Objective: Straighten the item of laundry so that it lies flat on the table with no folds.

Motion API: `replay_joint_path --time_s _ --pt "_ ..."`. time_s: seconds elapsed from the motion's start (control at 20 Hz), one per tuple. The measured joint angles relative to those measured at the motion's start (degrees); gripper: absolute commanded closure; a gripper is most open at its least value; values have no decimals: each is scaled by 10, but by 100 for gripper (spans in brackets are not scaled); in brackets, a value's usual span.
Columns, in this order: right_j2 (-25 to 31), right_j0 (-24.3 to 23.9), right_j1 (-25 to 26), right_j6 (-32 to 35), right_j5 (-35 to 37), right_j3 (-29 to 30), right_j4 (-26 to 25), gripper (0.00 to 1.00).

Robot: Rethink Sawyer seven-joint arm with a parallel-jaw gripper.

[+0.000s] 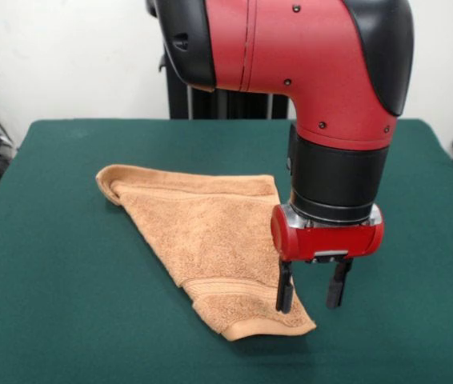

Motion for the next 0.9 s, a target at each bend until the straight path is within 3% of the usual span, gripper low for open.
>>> replay_joint_path --time_s 0.9 --pt "0 0 7 0 0 0 -3 0"
